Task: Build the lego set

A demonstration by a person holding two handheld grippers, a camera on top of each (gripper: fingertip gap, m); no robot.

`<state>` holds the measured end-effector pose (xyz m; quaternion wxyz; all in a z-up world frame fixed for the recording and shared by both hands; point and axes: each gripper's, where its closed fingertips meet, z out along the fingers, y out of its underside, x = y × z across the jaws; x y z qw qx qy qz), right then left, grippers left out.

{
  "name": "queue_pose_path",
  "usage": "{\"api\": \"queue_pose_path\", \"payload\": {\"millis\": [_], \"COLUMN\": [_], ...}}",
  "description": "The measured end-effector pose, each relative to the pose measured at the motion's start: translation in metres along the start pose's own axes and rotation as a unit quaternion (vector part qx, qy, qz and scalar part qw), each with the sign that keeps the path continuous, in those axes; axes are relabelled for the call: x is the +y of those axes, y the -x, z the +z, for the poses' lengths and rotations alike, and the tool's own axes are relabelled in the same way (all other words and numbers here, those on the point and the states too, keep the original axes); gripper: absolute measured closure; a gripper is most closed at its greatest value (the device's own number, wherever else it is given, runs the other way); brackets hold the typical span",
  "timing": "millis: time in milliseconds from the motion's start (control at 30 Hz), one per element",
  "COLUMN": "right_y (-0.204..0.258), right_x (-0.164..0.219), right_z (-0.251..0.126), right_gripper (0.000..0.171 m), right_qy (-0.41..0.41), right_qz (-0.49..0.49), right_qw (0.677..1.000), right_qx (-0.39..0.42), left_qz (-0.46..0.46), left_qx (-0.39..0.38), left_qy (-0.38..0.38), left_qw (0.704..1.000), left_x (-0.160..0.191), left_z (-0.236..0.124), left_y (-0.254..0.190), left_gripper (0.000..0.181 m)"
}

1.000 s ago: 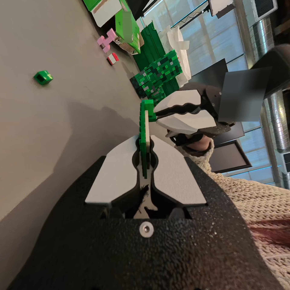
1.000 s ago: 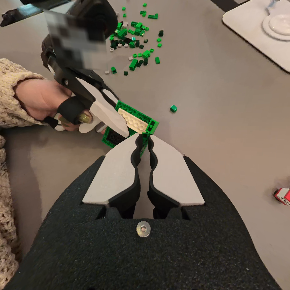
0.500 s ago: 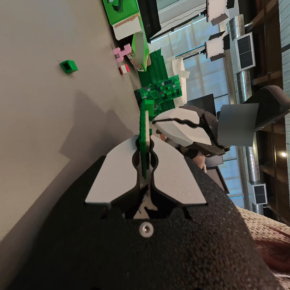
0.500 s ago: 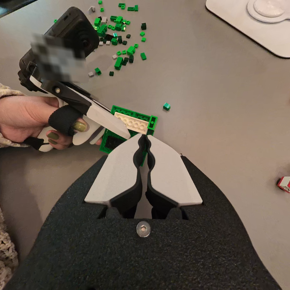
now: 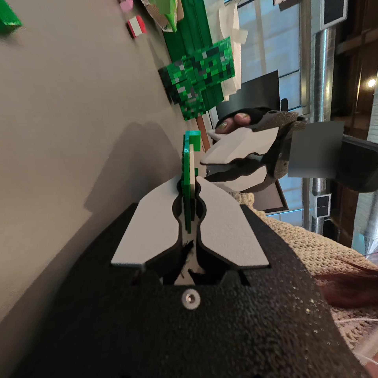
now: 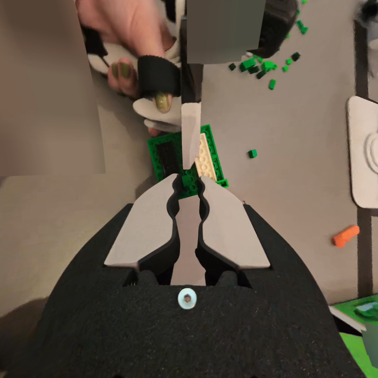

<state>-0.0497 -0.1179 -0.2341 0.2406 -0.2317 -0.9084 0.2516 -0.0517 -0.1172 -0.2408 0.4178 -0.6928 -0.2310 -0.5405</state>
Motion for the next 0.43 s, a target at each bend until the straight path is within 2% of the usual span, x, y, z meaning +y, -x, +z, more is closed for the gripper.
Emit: {"api": "queue_pose_path", "payload": {"millis": [100,300,367,433], "right_y": [0.006,0.010,0.008,0.005], "right_x": [0.004,0.007,0.004,-0.003], "right_z": [0.000,0.005,0.002,-0.005], "right_gripper": [0.159,0.163,0.163,0.164], "right_qy": [0.034,0.073,0.052,-0.012], "right_qz": [-0.016,-0.039,-0.027,-0.004], "right_qw": [0.998,0.994,0.996,0.999], "right_qx": [-0.044,-0.073,-0.067,-0.053], "left_qz": [0.001,0.001,-0.004,-0.015], "left_qx": [0.003,0.002,0.012,0.030], "left_qy": [0.015,0.026,0.028,0.028], "left_qw": [1.000,1.000,1.000,0.999], "left_x": [0.004,0.007,0.007,0.006], "left_z": [0.002,0.003,0.003,0.002], "left_y": [-0.001,-0.001,-0.003,-0.006], "left_gripper": [0.173,0.173,0.173,0.173]}}
